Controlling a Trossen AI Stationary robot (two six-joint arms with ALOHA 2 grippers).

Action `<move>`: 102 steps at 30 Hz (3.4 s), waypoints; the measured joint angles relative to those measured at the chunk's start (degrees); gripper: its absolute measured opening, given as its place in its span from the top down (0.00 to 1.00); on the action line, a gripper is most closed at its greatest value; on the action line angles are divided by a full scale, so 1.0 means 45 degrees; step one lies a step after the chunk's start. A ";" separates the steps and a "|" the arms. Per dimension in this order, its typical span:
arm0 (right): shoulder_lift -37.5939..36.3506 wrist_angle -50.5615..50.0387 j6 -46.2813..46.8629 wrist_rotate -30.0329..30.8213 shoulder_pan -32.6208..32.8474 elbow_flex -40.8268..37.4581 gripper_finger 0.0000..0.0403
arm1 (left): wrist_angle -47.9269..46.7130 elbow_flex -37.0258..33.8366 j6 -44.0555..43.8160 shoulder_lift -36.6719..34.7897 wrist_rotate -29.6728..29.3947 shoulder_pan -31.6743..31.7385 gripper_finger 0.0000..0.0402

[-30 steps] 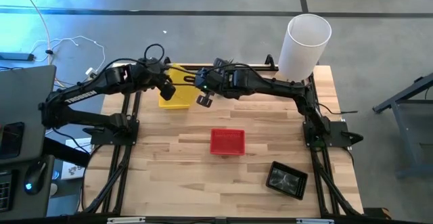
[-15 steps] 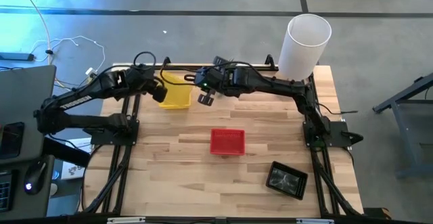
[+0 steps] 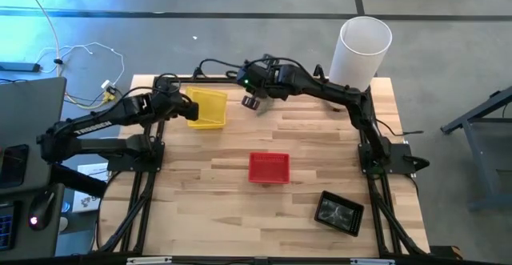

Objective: Stack baskets by color
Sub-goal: Stack the right yellow bin on top of the left stacked yellow bins, then adjust the stacked yellow bins

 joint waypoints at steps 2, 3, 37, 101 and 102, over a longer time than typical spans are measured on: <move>0.0000 -0.0407 0.0292 0.0003 -0.0173 -0.0003 0.73 | 0.0143 -0.0228 -0.0405 0.0000 -0.0146 0.0000 1.00; 0.0000 -0.0600 0.0397 0.0001 -0.0248 0.0000 0.73 | 0.0197 -0.0352 -0.0676 0.0000 -0.0169 0.0000 1.00; 0.0000 -0.2205 0.1034 -0.0084 -0.0509 0.0000 0.73 | 0.1299 -0.2075 -0.3738 0.1344 -0.0244 0.0014 1.00; 0.0000 -0.4781 0.1617 -0.1237 -0.0540 0.0000 0.73 | 0.1181 -0.0681 0.2631 0.1928 0.2235 -0.0985 0.73; 0.0000 -0.5099 0.1694 -0.1438 -0.0543 0.0000 0.73 | 0.1289 -0.0681 0.2945 0.1928 0.2273 -0.1136 0.73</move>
